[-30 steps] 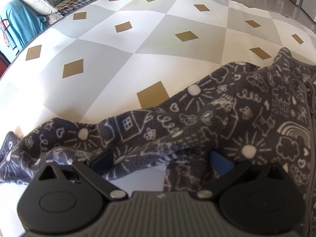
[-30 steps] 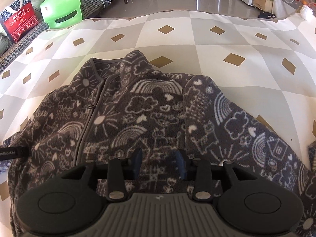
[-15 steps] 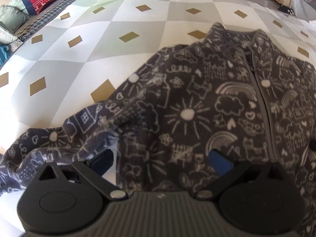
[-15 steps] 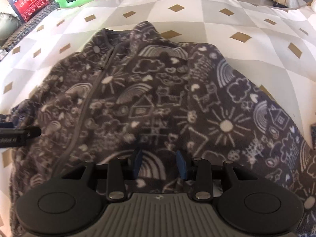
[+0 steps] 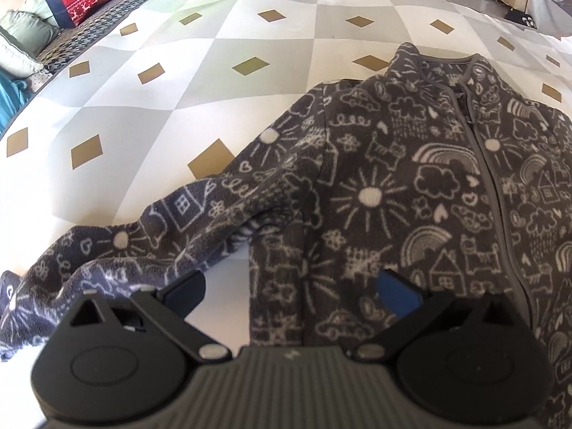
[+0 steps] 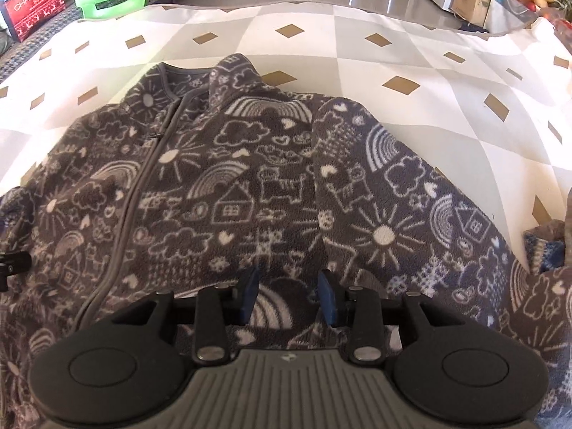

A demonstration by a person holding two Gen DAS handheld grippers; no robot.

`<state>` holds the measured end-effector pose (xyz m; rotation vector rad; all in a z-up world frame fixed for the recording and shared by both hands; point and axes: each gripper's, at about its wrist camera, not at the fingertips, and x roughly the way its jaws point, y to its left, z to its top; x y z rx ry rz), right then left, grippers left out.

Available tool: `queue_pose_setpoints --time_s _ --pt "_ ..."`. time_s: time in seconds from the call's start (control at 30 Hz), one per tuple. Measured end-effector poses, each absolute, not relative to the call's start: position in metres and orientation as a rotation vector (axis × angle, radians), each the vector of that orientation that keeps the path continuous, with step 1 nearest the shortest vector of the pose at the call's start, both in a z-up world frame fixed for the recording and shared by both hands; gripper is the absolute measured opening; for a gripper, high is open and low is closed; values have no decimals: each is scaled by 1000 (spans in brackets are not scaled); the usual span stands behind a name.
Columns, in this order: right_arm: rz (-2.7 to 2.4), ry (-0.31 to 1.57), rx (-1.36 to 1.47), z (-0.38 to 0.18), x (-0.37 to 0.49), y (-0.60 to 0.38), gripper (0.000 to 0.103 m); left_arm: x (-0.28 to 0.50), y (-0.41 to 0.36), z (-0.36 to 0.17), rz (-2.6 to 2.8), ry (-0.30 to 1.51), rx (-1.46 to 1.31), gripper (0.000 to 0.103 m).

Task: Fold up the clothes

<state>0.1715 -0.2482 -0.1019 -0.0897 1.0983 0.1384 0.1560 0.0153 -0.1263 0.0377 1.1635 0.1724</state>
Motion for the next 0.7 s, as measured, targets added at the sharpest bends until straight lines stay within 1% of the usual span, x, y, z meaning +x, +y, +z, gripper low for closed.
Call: queue_pose_setpoints --time_s 0.17,0.43,0.6,0.7 --pt "183 1120 -28 -92 154 -250 35 141 15 -114 124 1153 58 103" --pt "250 1141 -55 -82 117 -250 36 103 12 -100 35 1149 131 103" --pt "297 1187 23 -83 97 -259 36 77 11 -96 -20 1160 107 103" --pt "318 1193 10 -84 80 -257 36 62 8 -95 -42 1164 72 103"
